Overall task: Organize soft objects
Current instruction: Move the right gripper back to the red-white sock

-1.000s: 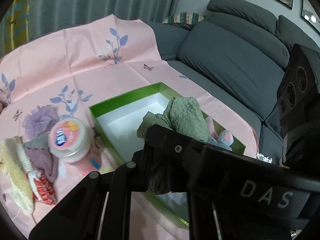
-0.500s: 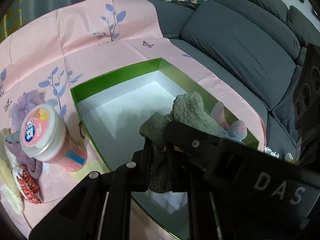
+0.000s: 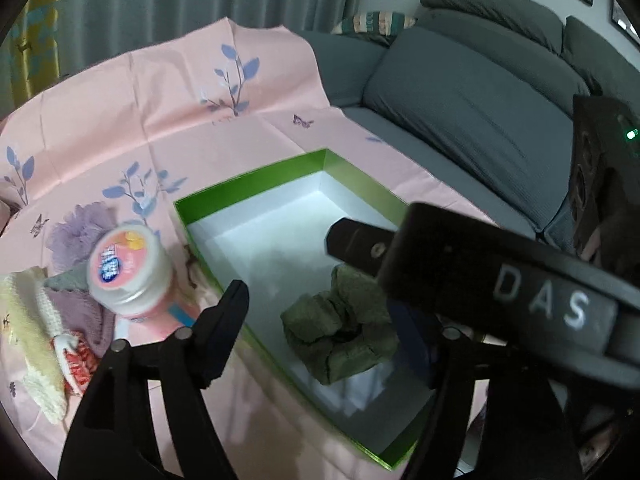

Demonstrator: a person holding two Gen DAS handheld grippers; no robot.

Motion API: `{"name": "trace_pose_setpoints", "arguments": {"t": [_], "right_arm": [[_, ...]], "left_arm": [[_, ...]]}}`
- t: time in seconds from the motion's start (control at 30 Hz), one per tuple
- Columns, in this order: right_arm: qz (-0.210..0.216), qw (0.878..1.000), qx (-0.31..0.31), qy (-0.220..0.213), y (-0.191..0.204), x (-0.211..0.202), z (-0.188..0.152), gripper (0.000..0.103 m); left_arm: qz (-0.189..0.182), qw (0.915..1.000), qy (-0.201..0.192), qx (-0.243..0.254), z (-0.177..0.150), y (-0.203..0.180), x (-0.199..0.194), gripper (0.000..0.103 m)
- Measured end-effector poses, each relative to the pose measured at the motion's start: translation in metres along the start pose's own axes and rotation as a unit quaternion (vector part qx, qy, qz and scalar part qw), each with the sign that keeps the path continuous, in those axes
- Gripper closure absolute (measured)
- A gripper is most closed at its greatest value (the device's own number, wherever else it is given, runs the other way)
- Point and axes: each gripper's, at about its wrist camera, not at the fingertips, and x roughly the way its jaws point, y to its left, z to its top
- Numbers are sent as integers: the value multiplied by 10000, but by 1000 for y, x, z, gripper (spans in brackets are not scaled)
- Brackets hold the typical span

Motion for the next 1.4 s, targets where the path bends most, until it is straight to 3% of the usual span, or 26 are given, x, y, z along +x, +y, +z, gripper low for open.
{"name": "trace_pose_setpoints", "arguments": {"t": [0.13,0.23,0.37,0.47,0.63,0.67,0.83,1.03,1.17,1.33,1.4], "right_arm": [[-75,9995,-127,-273,8,-11,-1,16],[-76,9990,-245,-369,18,-17,-4,7],[74,9981,-540,-292,37,-19,-11,5],[27,9961,-833,-305,55,-19,-19,4],[-155,9933,-1141,-62,71,-1,-31,1],[-231,9930,-1159,-17,74,3,-33,1],[-384,9886,-1456,67,93,11,-46,1],[-485,9776,-2047,91,123,23,-69,1],[-691,9739,-2157,113,131,30,-75,1],[-348,9728,-2284,149,140,29,-83,1],[-225,9696,-2429,171,145,28,-87,1]], "left_arm": [[-161,9995,-140,-230,-7,15,-30,21],[-74,9993,-232,-274,-13,26,-50,13],[138,9972,-382,-635,-33,63,-90,12],[561,9916,-438,-1084,-52,104,-115,7],[1729,9686,-797,-1597,-89,166,-152,2],[1806,9664,-794,-1650,-97,174,-153,2],[1691,9539,-666,-2389,-128,216,-146,2],[1849,9445,-487,-2671,-142,246,-145,4],[1509,9381,-609,-3059,-146,262,-152,4],[1571,9351,-570,-3124,-148,267,-157,4],[1545,9359,-535,-3121,-148,271,-156,10]]}}
